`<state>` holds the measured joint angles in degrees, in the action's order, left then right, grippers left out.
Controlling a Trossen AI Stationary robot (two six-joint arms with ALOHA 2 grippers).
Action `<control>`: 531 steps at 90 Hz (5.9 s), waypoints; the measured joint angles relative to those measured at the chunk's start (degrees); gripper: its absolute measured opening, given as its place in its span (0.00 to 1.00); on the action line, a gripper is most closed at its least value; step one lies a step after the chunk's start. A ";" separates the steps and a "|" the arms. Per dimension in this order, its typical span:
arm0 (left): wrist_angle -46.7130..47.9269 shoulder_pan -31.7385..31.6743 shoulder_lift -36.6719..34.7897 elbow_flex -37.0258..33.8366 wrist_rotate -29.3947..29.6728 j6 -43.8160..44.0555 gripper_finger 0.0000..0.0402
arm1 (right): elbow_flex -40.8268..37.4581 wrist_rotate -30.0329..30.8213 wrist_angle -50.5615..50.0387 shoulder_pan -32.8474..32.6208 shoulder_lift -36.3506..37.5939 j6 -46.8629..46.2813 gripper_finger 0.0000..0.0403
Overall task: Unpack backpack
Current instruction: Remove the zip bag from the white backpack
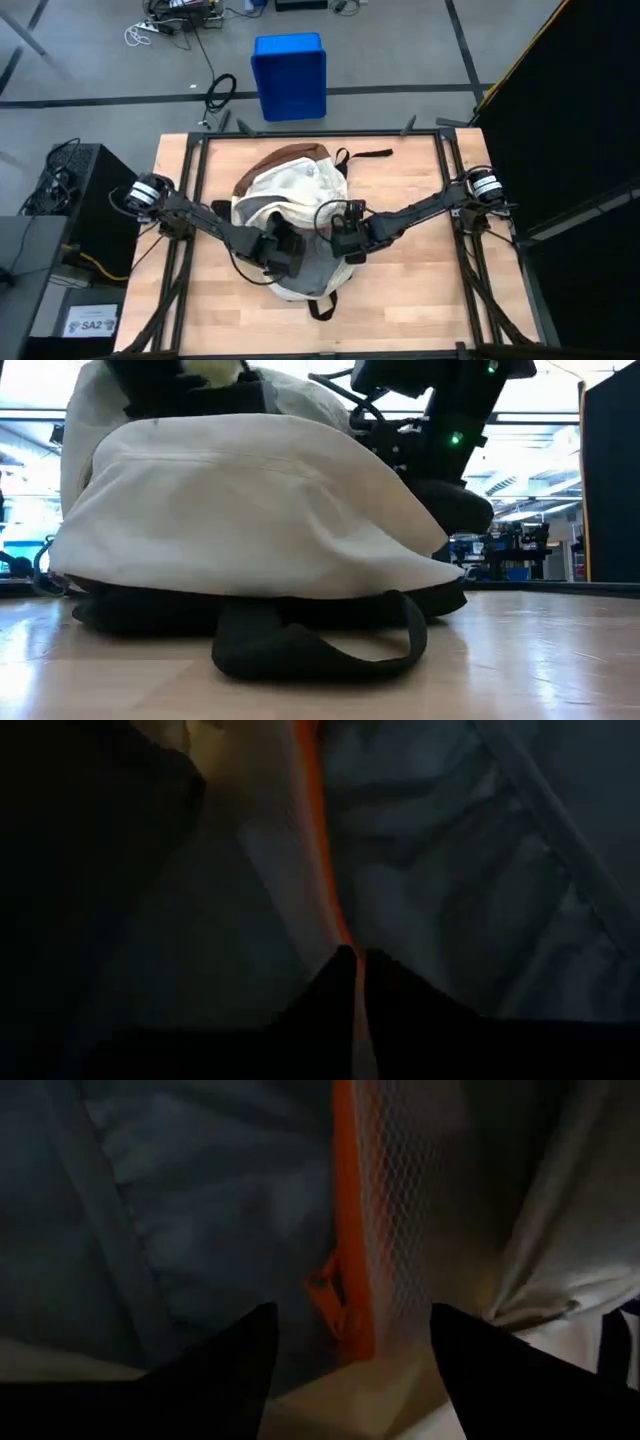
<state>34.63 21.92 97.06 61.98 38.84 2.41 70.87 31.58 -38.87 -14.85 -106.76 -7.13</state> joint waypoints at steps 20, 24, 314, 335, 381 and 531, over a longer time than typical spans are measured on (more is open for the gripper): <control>-4.16 -0.01 0.04 -3.39 0.56 1.23 0.00 | -2.82 2.18 3.81 0.07 0.00 3.25 0.59; -5.05 0.01 0.04 -3.81 0.56 1.25 0.00 | -3.24 2.18 4.84 0.26 -0.01 3.75 0.59; 22.29 7.13 -17.98 20.35 16.54 -4.87 0.00 | 39.89 9.70 -7.02 -6.16 0.37 14.58 0.00; 22.01 10.20 -22.17 20.28 15.85 -5.15 0.00 | 42.93 9.21 -10.12 -6.16 0.46 14.88 0.00; 14.35 15.92 -13.34 20.22 -0.45 -7.79 0.00 | 39.96 -4.26 -5.43 -8.16 -0.07 11.69 0.00; 10.65 15.38 -25.19 15.66 12.67 -6.26 0.00 | 40.68 -17.06 1.85 -3.63 -0.11 13.76 0.00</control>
<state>45.29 37.30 71.87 77.64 51.51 -3.85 111.55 14.52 -37.02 -18.48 -106.87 6.64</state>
